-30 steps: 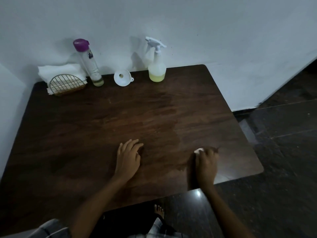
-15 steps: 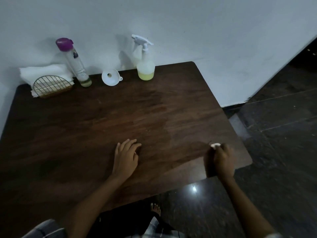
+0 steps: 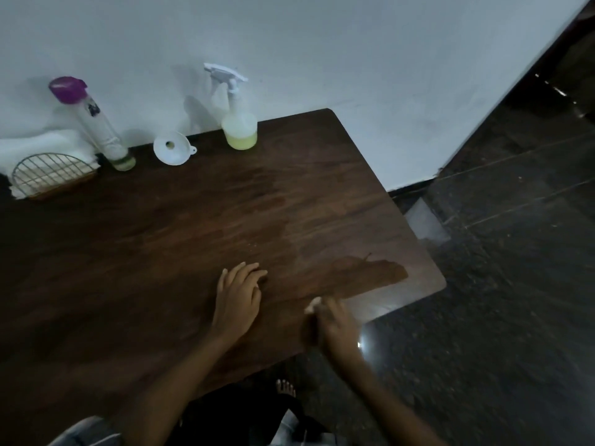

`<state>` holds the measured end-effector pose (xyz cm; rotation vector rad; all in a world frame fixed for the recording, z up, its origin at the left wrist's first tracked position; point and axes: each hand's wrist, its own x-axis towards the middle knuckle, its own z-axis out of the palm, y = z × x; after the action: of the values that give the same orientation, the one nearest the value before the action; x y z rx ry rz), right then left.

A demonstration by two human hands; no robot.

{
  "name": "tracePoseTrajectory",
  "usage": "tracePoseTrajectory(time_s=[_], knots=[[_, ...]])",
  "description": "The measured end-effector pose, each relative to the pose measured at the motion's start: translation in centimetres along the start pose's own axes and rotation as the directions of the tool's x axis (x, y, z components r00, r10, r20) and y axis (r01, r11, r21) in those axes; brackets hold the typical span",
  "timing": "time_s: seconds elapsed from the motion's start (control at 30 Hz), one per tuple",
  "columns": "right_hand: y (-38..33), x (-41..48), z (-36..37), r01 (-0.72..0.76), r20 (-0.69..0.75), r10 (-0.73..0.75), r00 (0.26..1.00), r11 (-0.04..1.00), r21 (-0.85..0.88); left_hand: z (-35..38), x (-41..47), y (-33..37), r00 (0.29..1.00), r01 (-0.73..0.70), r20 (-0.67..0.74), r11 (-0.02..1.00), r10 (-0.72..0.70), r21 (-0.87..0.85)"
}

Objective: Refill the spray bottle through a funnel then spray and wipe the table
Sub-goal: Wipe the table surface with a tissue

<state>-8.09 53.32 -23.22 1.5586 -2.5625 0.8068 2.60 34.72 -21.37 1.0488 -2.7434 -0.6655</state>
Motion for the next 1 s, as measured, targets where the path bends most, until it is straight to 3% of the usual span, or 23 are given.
tracePoseTrajectory(time_s=[0.07,0.1,0.13,0.2,0.27,0.33,0.4,0.5,0.57,0.63,0.73,0.83,0.9,0.97,1.0], knots=[[6.5,1.0,-2.8,-0.254,-0.071,0.246,0.967,0.957,-0.143,0.3,-0.1,0.3,1.000,-0.009,-0.002,1.000,0.009,0.007],[9.3,1.5,-4.3,-0.439,-0.135,0.424,0.896,0.892,-0.111,0.5,-0.2,0.4,1.000,-0.016,-0.005,1.000,0.016,0.013],[11.8,2.1,-5.6,-0.536,-0.196,0.507,0.839,0.832,-0.142,0.6,-0.3,0.4,1.000,-0.021,-0.003,1.000,0.021,0.016],[14.9,3.2,-7.2,-0.664,-0.239,0.622,0.746,0.721,-0.198,0.8,-0.4,0.5,1.000,-0.030,0.004,0.999,0.029,0.021],[15.5,3.8,-7.1,-0.763,-0.241,0.725,0.645,0.629,-0.149,0.9,-0.5,0.8,0.999,-0.035,0.017,0.999,0.034,0.023],[12.9,4.3,-6.1,-0.800,-0.238,0.765,0.599,0.586,-0.128,1.0,-0.5,1.1,0.999,-0.037,0.023,0.999,0.036,0.022],[8.6,3.6,-3.6,-0.715,-0.200,0.687,0.698,0.685,-0.141,1.1,-0.5,1.3,0.999,-0.038,0.015,0.999,0.038,0.018],[-0.9,1.3,0.3,-0.417,0.012,0.417,0.909,0.909,0.006,1.2,-0.2,1.4,0.999,-0.042,0.011,0.999,0.042,0.031],[-5.2,-0.7,1.2,-0.179,0.134,0.173,0.976,0.983,0.036,1.3,0.1,1.5,0.999,-0.051,0.018,0.998,0.050,0.037],[-4.5,-1.7,0.9,0.006,0.125,-0.007,0.992,1.000,0.004,1.3,0.4,1.5,0.999,-0.049,0.013,0.998,0.048,0.037],[2.6,-1.3,-1.7,-0.147,0.038,0.151,0.988,0.985,-0.089,1.2,0.6,1.6,0.999,-0.042,0.022,0.998,0.041,0.044],[10.9,1.6,-5.5,-0.505,-0.173,0.482,0.859,0.853,-0.133,1.0,0.5,1.4,0.999,-0.042,0.022,0.998,0.041,0.054],[13.7,4.6,-6.9,-0.709,-0.230,0.675,0.701,0.693,-0.128,0.9,0.4,1.2,0.999,-0.037,0.021,0.998,0.036,0.058],[12.6,6.7,-6.2,-0.835,-0.314,0.779,0.543,0.541,-0.101,0.7,0.3,0.9,1.000,-0.026,0.019,0.998,0.025,0.056],[10.9,7.6,-4.9,-0.803,-0.296,0.750,0.591,0.580,-0.133,0.6,0.4,0.8,1.000,-0.016,0.012,0.999,0.016,0.050]])
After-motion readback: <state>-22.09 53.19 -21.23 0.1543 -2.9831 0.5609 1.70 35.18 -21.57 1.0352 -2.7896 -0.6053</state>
